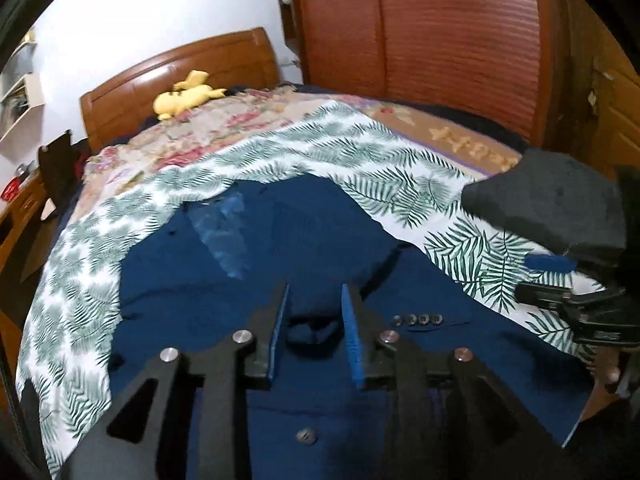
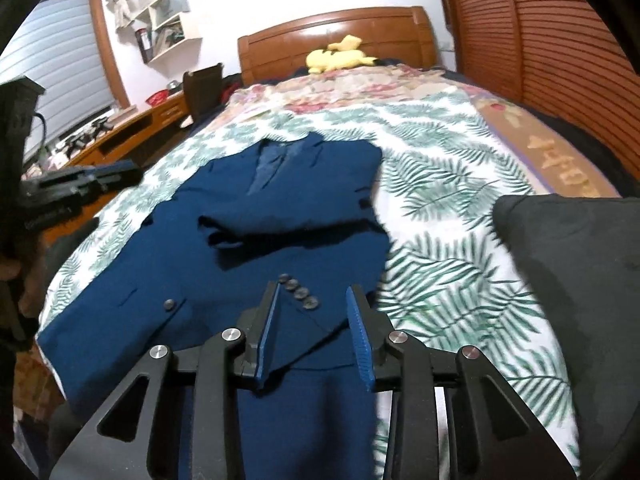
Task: Fold large clothes
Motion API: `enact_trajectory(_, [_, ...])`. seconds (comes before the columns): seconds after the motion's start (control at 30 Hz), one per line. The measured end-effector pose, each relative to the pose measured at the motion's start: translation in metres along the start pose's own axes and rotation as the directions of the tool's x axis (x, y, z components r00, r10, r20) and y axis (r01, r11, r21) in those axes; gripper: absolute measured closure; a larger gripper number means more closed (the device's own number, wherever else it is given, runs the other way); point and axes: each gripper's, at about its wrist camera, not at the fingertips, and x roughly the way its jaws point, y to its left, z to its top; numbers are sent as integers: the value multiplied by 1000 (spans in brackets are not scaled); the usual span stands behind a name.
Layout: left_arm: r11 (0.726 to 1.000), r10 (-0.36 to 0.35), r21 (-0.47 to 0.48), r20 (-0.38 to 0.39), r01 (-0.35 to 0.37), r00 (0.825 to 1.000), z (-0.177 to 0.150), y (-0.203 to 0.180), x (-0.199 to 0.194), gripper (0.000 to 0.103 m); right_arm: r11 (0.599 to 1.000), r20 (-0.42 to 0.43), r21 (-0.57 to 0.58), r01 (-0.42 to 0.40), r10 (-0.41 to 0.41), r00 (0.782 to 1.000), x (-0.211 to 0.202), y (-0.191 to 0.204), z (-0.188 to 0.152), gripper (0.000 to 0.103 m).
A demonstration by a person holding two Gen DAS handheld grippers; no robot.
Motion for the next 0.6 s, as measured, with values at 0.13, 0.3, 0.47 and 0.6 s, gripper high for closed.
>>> enact_trajectory(0.13, [999, -28, 44, -59, 31, 998, 11, -27, 50, 74, 999, -1, 19, 43, -43, 999, -2, -20, -2, 39])
enact_trajectory(0.3, [995, -47, 79, -126, 58, 991, 23, -55, 106, 73, 999, -14, 27, 43, -43, 999, -3, -32, -4, 38])
enact_trajectory(0.47, [990, -27, 133, -172, 50, 985, 27, -79, 145, 72, 998, -1, 30, 59, -59, 998, -10, -39, -6, 38])
enact_trajectory(0.6, [986, 27, 165, -216, 10, 976, 27, -84, 171, 72, 997, -7, 41, 59, -59, 998, -9, -47, -8, 38])
